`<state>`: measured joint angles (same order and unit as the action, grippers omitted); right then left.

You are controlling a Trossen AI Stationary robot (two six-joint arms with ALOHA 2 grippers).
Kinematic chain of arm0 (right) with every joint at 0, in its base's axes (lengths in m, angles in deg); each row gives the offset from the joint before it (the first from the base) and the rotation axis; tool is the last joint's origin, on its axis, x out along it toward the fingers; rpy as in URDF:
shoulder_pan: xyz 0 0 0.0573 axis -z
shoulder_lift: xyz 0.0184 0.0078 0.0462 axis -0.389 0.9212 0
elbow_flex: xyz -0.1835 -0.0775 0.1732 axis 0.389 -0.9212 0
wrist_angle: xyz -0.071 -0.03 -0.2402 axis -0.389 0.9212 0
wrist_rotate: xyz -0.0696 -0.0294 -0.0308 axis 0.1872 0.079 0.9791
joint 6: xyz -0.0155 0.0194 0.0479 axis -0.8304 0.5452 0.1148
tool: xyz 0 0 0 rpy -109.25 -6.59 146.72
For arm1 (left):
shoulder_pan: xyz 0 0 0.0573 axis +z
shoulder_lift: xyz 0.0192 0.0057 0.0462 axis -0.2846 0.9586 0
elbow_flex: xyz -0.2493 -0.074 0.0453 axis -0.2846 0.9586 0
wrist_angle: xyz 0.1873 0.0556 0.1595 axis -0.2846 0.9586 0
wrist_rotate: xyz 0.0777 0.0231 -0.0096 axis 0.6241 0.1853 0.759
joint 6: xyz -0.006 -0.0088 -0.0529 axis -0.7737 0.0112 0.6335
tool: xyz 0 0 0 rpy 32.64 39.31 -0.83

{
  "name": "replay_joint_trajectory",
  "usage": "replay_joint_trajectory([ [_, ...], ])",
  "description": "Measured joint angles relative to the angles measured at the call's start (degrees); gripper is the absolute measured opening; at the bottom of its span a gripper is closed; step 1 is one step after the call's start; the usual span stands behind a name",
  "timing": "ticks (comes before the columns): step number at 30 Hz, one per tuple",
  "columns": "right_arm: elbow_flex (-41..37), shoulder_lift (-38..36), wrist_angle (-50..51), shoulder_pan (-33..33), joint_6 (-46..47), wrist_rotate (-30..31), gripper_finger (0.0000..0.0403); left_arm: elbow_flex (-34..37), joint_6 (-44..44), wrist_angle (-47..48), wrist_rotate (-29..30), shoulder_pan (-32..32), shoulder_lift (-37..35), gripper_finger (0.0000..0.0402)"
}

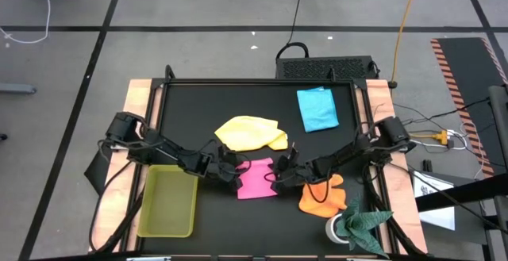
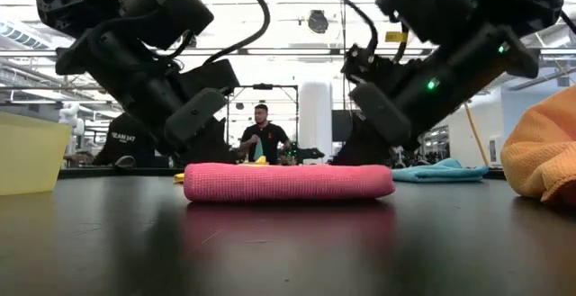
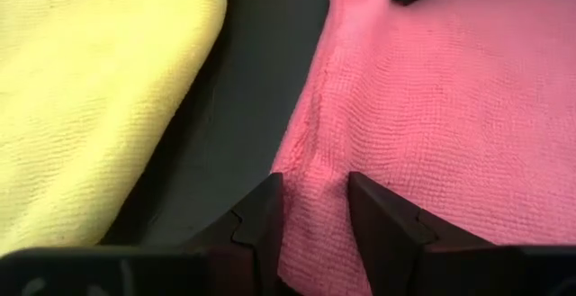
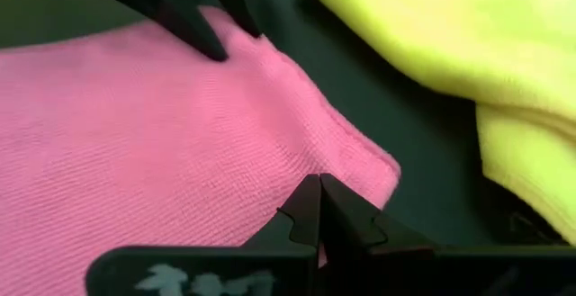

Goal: Fold microfiber towels
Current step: Fold the pink microfiber towel

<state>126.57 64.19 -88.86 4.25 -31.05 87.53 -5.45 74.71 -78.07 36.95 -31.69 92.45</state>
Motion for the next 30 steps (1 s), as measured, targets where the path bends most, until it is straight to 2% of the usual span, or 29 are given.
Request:
replay_joint_trajectory([
  [5,0.00,-2.65,-0.78,-3.13,-1.29,2.58,0.0000,0.17,-0.27,1.80,-1.16,-1.89,-3.18,0.0127],
  [8,0.00,-3.07,-4.57,-4.80,-3.87,2.18,0.0000,0.09,-0.34,0.06,-1.14,-2.70,-4.75,0.0127],
  [14,0.09,-2.31,-9.15,-4.94,-6.35,-7.06,0.0000,0.09,-2.74,-5.09,-1.69,-2.14,-4.07,0.0127],
  [21,0.08,1.28,-9.09,-4.92,-6.30,-13.85,0.0000,0.18,-1.00,-2.72,-2.93,0.05,0.13,0.0127],
  [30,0.04,0.09,-9.40,-9.53,-5.91,-13.97,0.0000,0.11,-0.31,-2.60,-6.10,-2.19,-2.62,0.0127],
])
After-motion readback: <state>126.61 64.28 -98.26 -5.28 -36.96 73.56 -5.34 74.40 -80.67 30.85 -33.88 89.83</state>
